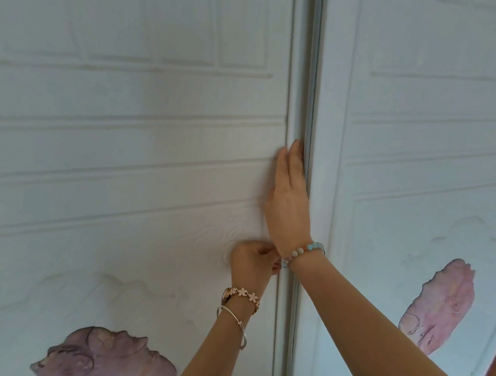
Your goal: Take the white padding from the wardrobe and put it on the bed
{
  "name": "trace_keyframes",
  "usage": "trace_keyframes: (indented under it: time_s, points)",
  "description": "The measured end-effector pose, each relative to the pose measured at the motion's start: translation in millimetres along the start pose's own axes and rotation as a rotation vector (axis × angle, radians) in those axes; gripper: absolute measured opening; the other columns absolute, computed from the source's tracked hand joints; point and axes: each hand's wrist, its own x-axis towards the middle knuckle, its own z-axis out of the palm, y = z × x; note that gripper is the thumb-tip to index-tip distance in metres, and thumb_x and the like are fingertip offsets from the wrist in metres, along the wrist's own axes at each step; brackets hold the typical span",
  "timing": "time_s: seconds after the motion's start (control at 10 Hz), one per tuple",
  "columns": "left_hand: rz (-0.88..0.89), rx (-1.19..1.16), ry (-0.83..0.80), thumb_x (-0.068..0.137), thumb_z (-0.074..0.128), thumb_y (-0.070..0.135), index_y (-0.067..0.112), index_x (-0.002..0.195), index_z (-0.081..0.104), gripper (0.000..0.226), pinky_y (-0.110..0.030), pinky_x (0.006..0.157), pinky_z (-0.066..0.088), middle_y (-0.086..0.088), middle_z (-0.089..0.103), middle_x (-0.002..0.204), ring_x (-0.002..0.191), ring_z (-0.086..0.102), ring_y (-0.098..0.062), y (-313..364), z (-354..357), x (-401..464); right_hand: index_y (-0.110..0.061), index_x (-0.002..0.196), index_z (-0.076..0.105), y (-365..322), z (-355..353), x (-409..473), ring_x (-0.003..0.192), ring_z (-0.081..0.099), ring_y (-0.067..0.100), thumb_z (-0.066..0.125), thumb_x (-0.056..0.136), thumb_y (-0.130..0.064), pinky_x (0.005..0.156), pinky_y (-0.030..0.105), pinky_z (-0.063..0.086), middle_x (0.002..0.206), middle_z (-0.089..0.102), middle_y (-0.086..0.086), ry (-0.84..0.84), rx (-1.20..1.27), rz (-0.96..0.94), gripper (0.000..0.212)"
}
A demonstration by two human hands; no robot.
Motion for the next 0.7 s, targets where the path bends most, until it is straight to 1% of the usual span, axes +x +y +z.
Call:
trace_keyframes:
  time_s: [0.1,0.2,0.3,0.4,0.5,0.6,0.7]
  points:
    - [0.011,0.036,0.007,0.082,0.068,-0.008,0.011,0.049,0.065,0.038,-0.034,0.061,0.06,-0.003,0.064,0.05,0.06,0.064,-0.025,0,0,1,0.012,0.145,0.033,-1,4,-2,0.148,0.025,0.035,0.038,0.08,0.026,0.119,0.036,0.029,0.157,0.028,0.028,0.09,-0.035,-0.051,0.067]
    - [0.055,0.114,0.003,0.081,0.065,-0.013,0.016,0.041,0.055,0.05,-0.014,0.041,0.046,0.011,0.055,0.036,0.04,0.055,-0.001,-2,0,1,0.009,0.148,0.03,-1,7,-5,0.149,0.016,0.024,0.034,0.074,0.034,0.118,0.018,0.017,0.16,0.027,0.02,0.079,0.009,-0.087,0.078]
    - [0.051,0.123,0.001,0.082,0.063,-0.014,0.021,0.04,0.056,0.055,-0.013,0.041,0.046,0.014,0.055,0.034,0.038,0.055,0.001,0,2,0,0.01,0.146,0.032,1,7,-5,0.148,0.016,0.025,0.035,0.073,0.035,0.12,0.021,0.016,0.158,0.031,0.02,0.086,0.013,-0.091,0.078]
    - [0.047,0.133,-0.006,0.082,0.061,-0.013,0.021,0.03,0.053,0.063,-0.018,0.044,0.046,0.013,0.051,0.032,0.035,0.049,0.003,1,5,-2,0.01,0.146,0.034,3,6,-5,0.147,0.017,0.023,0.036,0.074,0.034,0.117,0.014,0.008,0.157,0.034,0.019,0.094,0.002,-0.076,0.076]
    - [0.042,0.084,-0.038,0.083,0.057,-0.015,0.022,0.034,0.054,0.062,-0.031,0.059,0.047,0.007,0.053,0.04,0.05,0.052,-0.017,2,5,-4,0.009,0.145,0.038,6,5,-5,0.147,0.022,0.025,0.039,0.075,0.033,0.119,0.02,0.014,0.156,0.037,0.019,0.101,0.014,-0.061,0.074]
    - [0.001,0.068,-0.106,0.089,0.059,-0.007,0.016,0.056,0.062,0.041,-0.042,0.068,0.054,0.001,0.063,0.052,0.06,0.061,-0.022,15,-8,-14,0.008,0.136,0.052,-1,3,-7,0.14,0.041,0.037,0.045,0.072,0.027,0.115,0.045,0.038,0.145,0.051,0.022,0.113,0.09,-0.134,0.067]
    - [0.003,-0.05,-0.094,0.095,0.061,0.008,0.016,0.072,0.071,0.025,-0.031,0.066,0.056,0.008,0.072,0.057,0.055,0.068,-0.005,29,-36,-19,0.002,0.117,0.069,-11,7,-12,0.118,0.061,0.035,0.054,0.075,0.015,0.105,0.039,0.047,0.124,0.067,0.018,0.223,0.177,-0.124,0.046]
